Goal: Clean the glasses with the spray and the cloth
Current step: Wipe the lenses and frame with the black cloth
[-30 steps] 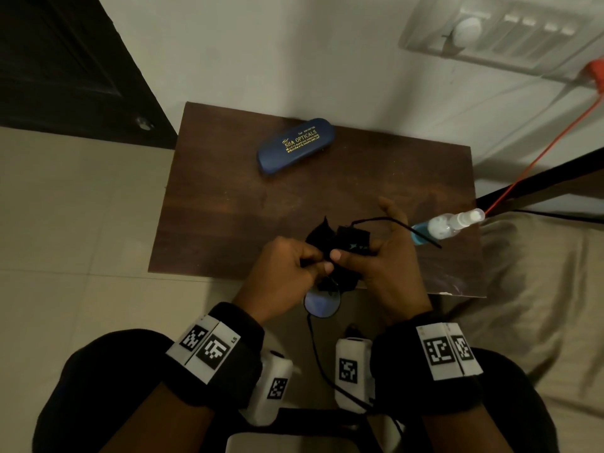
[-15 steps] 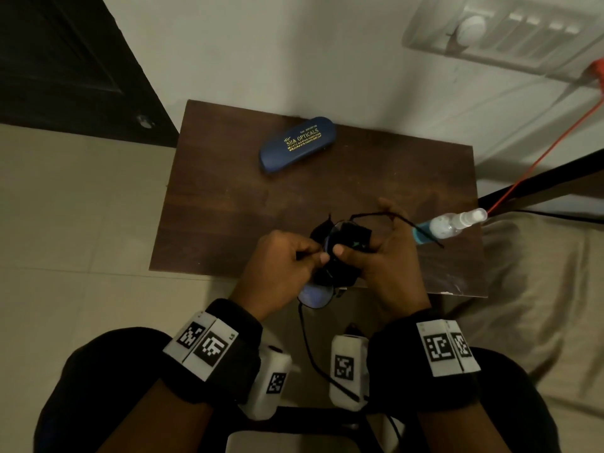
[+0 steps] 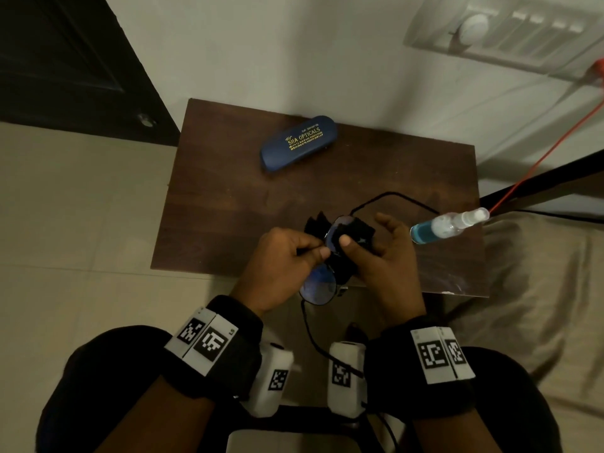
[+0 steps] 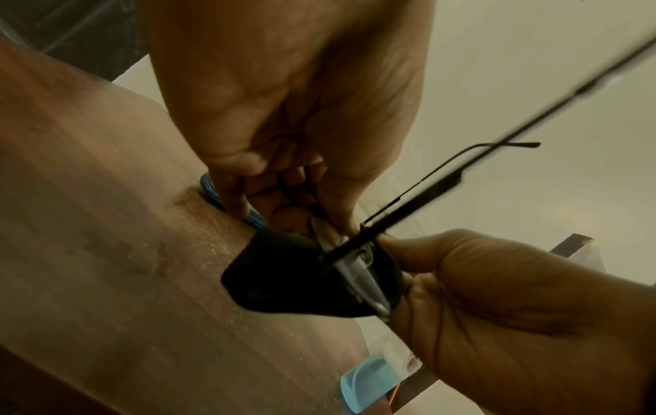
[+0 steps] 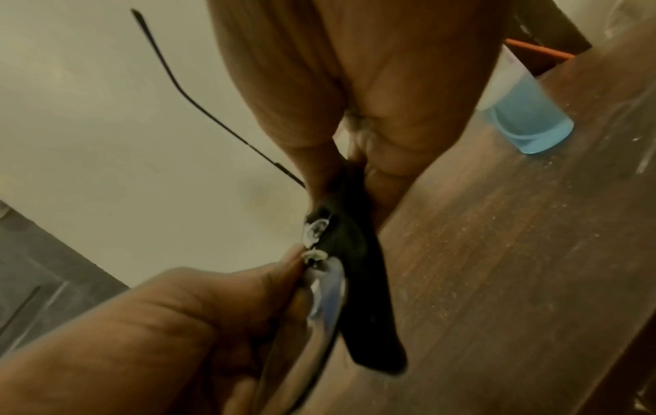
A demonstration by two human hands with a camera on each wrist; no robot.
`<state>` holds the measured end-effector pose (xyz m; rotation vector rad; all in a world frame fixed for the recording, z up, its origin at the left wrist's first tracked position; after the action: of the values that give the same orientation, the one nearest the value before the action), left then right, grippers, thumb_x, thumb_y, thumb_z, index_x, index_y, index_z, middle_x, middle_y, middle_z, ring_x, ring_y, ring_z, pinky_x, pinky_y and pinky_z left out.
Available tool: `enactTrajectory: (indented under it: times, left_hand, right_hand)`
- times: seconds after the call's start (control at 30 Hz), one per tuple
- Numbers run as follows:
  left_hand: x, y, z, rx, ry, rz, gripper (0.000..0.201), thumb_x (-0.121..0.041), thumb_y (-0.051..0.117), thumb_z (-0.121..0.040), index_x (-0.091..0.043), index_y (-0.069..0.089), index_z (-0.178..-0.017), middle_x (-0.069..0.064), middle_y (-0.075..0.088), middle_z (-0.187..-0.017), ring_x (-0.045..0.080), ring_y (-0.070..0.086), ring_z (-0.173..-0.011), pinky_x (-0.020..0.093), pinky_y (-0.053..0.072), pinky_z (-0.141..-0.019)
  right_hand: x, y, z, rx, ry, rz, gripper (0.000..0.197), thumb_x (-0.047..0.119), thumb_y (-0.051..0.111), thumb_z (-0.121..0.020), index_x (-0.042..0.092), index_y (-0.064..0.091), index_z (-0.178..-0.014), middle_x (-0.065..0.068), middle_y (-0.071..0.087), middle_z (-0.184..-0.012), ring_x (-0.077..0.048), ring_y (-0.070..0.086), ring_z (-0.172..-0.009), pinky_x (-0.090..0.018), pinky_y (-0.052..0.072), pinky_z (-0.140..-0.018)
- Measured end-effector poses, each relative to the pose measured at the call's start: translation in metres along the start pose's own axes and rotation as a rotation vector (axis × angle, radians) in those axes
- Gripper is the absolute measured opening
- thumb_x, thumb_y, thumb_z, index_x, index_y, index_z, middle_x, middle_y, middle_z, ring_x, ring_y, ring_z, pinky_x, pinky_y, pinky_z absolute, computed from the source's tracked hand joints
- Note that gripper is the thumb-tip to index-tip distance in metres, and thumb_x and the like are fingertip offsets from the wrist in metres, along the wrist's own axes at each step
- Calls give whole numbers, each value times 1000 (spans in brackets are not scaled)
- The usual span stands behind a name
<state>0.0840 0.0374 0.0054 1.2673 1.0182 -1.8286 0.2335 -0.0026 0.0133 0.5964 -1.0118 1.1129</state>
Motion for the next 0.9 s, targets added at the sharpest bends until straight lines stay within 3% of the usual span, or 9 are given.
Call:
enactTrajectory:
  times: [0.07,0.13,0.23,0.33,0.47,0.6,0.67,0.77,0.9]
  left_hand:
    - [0,0,-1,8,8,-4,25,-17,60,-91,-1,71,-76,18,68,-70,32,65,-68,46,53,-62]
    - [0,2,-1,20,13,-24,30,-21,59,-90,1,68,-71,21,64,-66,37,61,-65,48,49,-59]
    - [2,3,-1,25,2,-50,36,-21,60,-89,5,63,-65,24,57,-60,33,54,-54,40,45,-52]
    - [2,2,-1,24,-13,-67,34,-16,62,-89,6,63,-63,23,57,-58,23,52,-50,34,42,-51]
    - [-2,10,1,44,-9,-131,36,-12,63,-88,0,57,-54,13,54,-51,8,47,-47,34,45,-63]
    - [-3,12,2,51,3,-160,33,-13,63,-88,-2,59,-57,13,57,-54,25,55,-53,32,41,-75]
    - [-4,11,2,58,-2,-147,32,-12,62,-88,-8,64,-57,4,59,-53,18,56,-52,30,45,-73]
    - [-4,8,2,53,-30,-76,42,-10,62,-88,-27,60,-50,-8,55,-45,-1,49,-46,18,40,-53]
    - [-1,1,-2,9,-34,-23,38,-15,61,-88,6,55,-57,25,48,-52,14,40,-48,31,34,-50]
  right_hand:
    - [0,-8,-1,-64,4,112,44,20,75,-78,12,51,-114,-9,67,-103,-19,70,-87,-34,59,-64]
    - [5,-13,0,-124,-36,161,29,26,74,-79,5,63,-95,-13,71,-87,-22,71,-78,-45,60,-64]
    - [9,-16,1,-139,-76,125,15,23,65,-87,11,68,-79,-9,73,-77,-22,72,-75,-44,60,-67]
    - [12,-14,0,-99,-85,60,16,17,56,-93,14,69,-84,-8,73,-84,-21,72,-82,-37,59,-72]
    - [16,-9,-3,-43,-119,63,14,6,64,-86,8,68,-99,-6,73,-87,-15,72,-84,-29,58,-74]
    - [20,-7,-4,-10,-127,75,27,-2,70,-78,15,60,-96,-4,72,-83,-12,72,-78,-18,55,-64]
    - [22,-7,-4,-23,-138,105,29,-1,73,-76,14,59,-96,-8,72,-80,-14,72,-74,-23,57,-65]
    - [23,-7,-3,-23,-146,111,23,3,72,-79,12,61,-97,-12,73,-85,-19,73,-78,-31,59,-69]
    - [15,-1,5,29,-116,74,15,14,55,-93,12,67,-102,-10,73,-95,-21,71,-90,-37,57,-78]
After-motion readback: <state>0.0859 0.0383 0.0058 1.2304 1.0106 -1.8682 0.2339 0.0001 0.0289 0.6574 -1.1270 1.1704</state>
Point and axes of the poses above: each hand's wrist, its own z-axis away from the middle knuckle, its own y-axis out of the palm, x = y × z, the point moved 7 cm from there along -z, towards the middle knuckle
